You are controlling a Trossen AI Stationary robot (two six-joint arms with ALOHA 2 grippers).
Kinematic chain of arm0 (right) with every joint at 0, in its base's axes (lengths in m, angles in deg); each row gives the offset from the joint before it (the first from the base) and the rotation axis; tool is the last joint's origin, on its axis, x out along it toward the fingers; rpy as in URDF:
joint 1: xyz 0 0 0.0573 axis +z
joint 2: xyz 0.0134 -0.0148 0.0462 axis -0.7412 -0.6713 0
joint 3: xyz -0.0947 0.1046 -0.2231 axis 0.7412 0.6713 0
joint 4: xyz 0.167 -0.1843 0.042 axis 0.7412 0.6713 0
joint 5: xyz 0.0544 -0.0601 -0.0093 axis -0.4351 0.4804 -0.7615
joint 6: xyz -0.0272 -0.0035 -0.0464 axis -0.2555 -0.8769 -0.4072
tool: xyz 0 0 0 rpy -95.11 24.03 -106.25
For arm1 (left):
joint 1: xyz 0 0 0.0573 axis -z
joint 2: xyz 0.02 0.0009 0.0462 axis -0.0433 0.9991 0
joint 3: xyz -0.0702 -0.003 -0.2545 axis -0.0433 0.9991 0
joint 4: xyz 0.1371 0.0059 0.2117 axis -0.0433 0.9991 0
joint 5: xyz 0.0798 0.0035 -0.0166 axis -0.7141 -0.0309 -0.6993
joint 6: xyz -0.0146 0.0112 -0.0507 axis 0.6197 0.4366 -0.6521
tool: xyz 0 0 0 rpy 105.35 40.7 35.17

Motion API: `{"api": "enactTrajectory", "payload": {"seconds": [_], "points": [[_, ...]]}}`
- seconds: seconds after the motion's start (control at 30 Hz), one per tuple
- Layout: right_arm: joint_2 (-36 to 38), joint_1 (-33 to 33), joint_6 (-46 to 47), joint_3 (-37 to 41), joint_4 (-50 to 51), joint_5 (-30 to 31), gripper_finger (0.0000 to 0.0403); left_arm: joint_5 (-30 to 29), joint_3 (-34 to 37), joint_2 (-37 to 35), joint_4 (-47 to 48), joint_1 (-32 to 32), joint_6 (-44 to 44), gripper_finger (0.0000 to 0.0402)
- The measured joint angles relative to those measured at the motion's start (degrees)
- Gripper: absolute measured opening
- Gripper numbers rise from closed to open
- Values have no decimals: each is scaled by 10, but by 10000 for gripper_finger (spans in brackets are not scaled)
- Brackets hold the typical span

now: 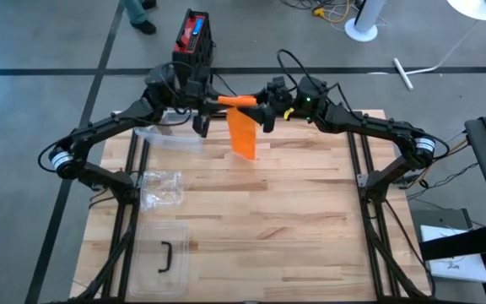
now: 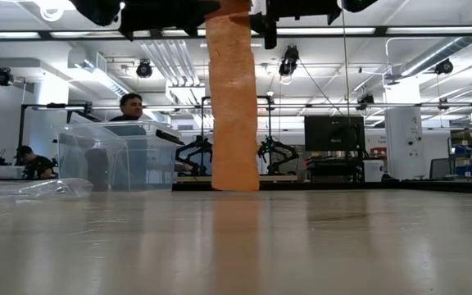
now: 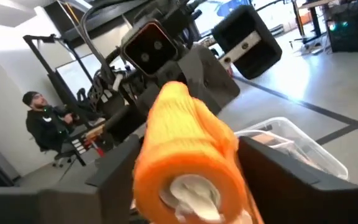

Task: Roll bandage
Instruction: Roll the orange bandage

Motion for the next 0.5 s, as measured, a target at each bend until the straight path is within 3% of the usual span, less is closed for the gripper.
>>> {"api": "enactTrajectory", "payload": {"seconds": [0.23, 0.5], "points": [[-13, -2, 42, 0, -24, 8, 329, 3, 0, -1, 18, 1, 3, 57], [-28, -3, 104, 0, -35, 3, 318, -15, 0, -1, 28, 1, 32, 71]]}}
